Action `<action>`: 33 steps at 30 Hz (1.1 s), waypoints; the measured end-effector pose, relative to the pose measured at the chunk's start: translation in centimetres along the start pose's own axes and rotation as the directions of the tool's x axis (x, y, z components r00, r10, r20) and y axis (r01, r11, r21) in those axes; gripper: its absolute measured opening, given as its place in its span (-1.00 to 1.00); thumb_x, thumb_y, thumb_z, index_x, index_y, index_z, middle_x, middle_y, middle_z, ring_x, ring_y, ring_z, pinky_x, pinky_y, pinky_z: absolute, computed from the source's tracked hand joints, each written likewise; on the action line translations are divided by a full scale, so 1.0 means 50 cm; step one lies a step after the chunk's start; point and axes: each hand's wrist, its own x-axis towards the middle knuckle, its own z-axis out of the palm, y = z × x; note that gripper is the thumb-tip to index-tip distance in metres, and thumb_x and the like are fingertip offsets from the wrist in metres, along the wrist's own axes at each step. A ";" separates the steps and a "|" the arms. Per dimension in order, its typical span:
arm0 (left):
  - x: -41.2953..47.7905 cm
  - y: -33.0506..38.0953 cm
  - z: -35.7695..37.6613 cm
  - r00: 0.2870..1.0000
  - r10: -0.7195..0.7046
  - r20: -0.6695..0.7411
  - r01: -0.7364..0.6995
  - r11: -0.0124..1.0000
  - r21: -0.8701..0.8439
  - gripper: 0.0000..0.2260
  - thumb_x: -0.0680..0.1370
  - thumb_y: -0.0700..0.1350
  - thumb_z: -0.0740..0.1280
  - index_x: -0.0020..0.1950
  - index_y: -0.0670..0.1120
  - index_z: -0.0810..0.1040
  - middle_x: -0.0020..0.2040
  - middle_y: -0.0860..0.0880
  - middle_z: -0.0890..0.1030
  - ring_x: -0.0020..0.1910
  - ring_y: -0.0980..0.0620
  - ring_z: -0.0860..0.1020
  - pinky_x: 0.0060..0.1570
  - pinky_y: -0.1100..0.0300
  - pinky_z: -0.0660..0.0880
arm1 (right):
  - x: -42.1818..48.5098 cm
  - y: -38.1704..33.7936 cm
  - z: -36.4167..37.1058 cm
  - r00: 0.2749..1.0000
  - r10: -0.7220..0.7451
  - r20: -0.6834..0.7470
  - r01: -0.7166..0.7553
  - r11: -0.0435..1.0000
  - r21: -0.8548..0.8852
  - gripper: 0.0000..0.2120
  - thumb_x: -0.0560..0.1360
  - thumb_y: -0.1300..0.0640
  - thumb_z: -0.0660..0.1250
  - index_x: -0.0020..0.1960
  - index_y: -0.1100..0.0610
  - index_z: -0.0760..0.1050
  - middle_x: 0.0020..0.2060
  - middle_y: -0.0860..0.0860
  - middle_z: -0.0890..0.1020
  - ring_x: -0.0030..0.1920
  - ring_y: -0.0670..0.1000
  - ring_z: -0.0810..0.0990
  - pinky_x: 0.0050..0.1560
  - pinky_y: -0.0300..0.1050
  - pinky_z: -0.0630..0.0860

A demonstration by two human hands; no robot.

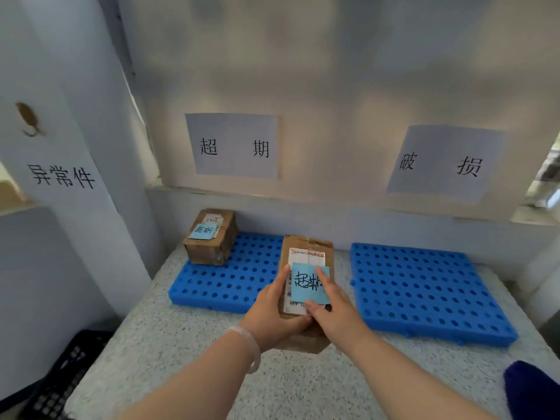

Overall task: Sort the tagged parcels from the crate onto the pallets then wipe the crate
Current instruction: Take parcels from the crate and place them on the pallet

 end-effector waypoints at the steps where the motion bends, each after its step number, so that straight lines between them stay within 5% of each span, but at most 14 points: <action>1: 0.010 -0.008 -0.011 1.000 -0.012 -0.021 0.012 1.000 -0.005 0.00 0.25 0.31 0.45 0.56 0.30 -0.04 0.38 0.11 0.36 0.34 0.15 0.39 0.36 0.04 0.43 | 0.022 -0.005 0.007 1.000 -0.004 0.024 0.004 1.000 -0.005 -0.36 0.59 0.02 0.29 0.54 -0.27 0.04 0.38 -0.05 0.27 0.31 -0.09 0.36 0.33 -0.12 0.41; 10: 0.098 -0.118 -0.137 0.995 -0.085 -0.050 0.083 0.996 -0.034 -0.11 0.46 0.07 0.49 0.58 0.23 -0.04 0.32 0.19 0.39 0.25 0.25 0.45 0.28 0.24 0.45 | 0.185 -0.042 0.130 0.988 0.029 0.149 -0.022 0.999 -0.048 -0.34 0.60 0.01 0.28 0.56 -0.26 0.00 0.32 -0.04 0.28 0.27 -0.06 0.37 0.27 -0.13 0.45; 16: 0.197 -0.224 -0.222 0.990 -0.144 0.000 0.144 0.989 -0.020 -0.06 0.31 0.28 0.45 0.51 0.38 -0.08 0.40 0.09 0.36 0.35 0.15 0.39 0.38 0.06 0.41 | 0.307 -0.057 0.228 0.980 0.120 0.161 -0.106 0.990 -0.092 -0.33 0.61 -0.01 0.27 0.56 -0.27 -0.04 0.35 -0.06 0.27 0.25 -0.09 0.35 0.28 -0.15 0.40; 25: 0.301 -0.354 -0.270 0.980 -0.183 0.078 0.181 0.983 0.036 -0.09 0.48 0.11 0.46 0.59 0.24 -0.14 0.37 0.07 0.28 0.25 0.21 0.30 0.22 0.35 0.25 | 0.409 -0.023 0.347 0.971 0.208 0.115 -0.200 0.977 -0.077 -0.35 0.62 0.01 0.24 0.56 -0.25 -0.03 0.43 -0.07 0.19 0.32 -0.09 0.30 0.35 -0.08 0.40; 30: 0.335 -0.368 -0.287 0.986 -0.150 0.070 0.152 0.988 -0.027 -0.15 0.49 0.08 0.47 0.57 0.28 -0.06 0.39 0.09 0.29 0.27 0.23 0.30 0.31 0.32 0.26 | 0.448 -0.025 0.358 0.969 0.226 0.102 -0.216 0.971 -0.100 -0.36 0.62 -0.06 0.21 0.55 -0.29 -0.07 0.54 -0.09 0.04 0.44 -0.04 0.22 0.44 -0.03 0.30; 33: 0.333 -0.366 -0.292 0.991 -0.117 0.067 0.116 0.993 0.018 -0.18 0.49 0.17 0.42 0.53 0.32 -0.08 0.54 0.04 0.15 0.49 0.08 0.19 0.50 0.09 0.20 | 0.439 -0.032 0.356 0.966 0.245 0.083 -0.233 0.963 -0.132 -0.39 0.62 -0.12 0.19 0.53 -0.34 -0.09 0.57 -0.12 -0.11 0.54 0.00 0.06 0.49 0.03 0.19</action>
